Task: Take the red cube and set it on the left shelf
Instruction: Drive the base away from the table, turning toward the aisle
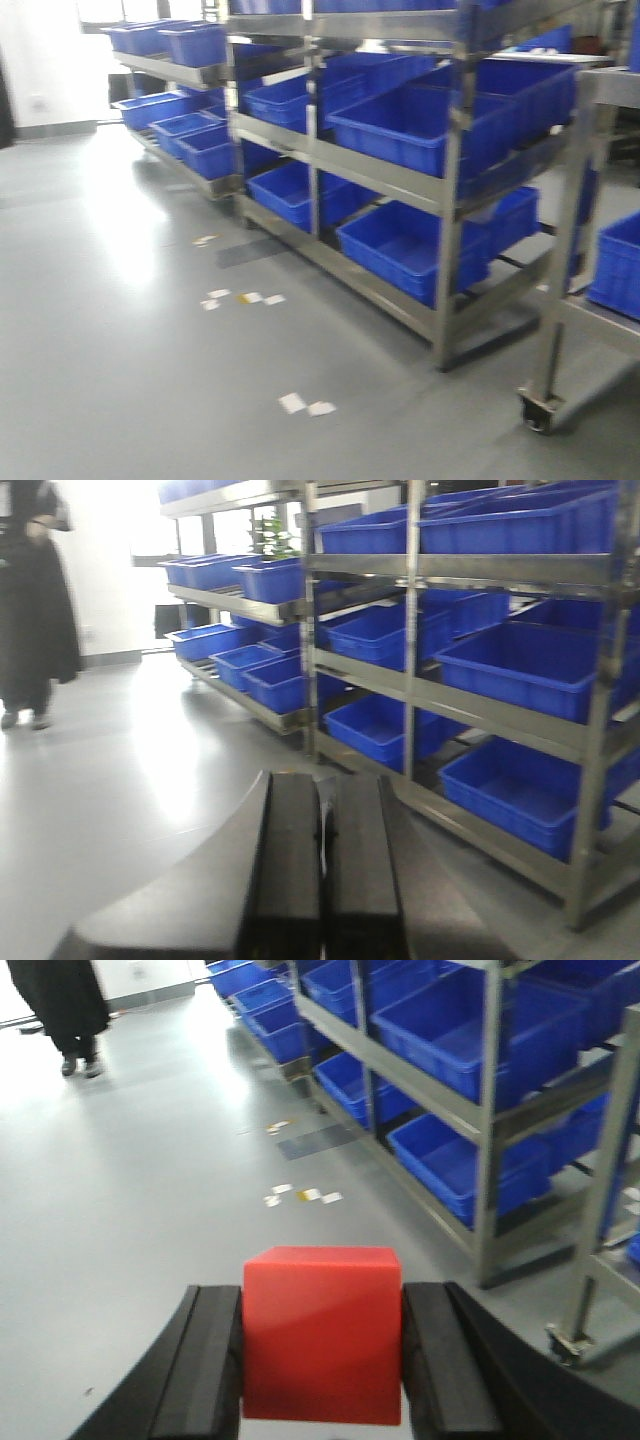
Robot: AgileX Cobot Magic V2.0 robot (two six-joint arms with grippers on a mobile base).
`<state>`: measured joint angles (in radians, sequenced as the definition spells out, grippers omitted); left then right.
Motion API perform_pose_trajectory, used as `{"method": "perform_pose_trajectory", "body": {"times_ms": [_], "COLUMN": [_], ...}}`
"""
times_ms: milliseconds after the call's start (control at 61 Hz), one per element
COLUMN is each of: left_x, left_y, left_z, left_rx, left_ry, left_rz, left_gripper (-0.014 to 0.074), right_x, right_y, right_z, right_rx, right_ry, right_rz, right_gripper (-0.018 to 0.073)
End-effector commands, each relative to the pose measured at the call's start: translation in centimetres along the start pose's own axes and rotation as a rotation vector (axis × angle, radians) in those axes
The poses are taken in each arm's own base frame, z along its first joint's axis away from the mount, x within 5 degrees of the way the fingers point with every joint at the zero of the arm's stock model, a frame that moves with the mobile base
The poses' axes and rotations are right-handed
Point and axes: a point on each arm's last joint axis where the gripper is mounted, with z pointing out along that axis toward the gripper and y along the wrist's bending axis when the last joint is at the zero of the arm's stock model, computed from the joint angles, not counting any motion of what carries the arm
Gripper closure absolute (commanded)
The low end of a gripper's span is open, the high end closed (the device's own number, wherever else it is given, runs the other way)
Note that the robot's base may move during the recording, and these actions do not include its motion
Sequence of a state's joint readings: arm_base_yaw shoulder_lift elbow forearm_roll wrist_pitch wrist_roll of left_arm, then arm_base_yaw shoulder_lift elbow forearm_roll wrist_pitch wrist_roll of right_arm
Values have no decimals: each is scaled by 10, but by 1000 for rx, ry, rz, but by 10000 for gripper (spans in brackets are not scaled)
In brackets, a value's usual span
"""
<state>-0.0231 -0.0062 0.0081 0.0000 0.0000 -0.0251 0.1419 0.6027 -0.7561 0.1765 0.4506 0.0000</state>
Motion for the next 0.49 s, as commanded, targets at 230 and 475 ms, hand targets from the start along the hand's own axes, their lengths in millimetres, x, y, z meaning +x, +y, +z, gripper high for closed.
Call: {"method": "perform_pose_trajectory", "body": {"times_ms": [230,475], "left_x": [0,0], "left_y": [0,0], "left_z": [-1,-1], "left_rx": [0,0], "left_ry": [-76,-76], "left_rz": [0,0], "left_gripper": [495,495], "right_x": [-17,-17], "right_y": [2,2], "right_z": [-4,-4], "right_rx": [-6,-6], "right_ry": [-124,-124], "right_rz": [-1,-1], "right_gripper": [503,503]}}
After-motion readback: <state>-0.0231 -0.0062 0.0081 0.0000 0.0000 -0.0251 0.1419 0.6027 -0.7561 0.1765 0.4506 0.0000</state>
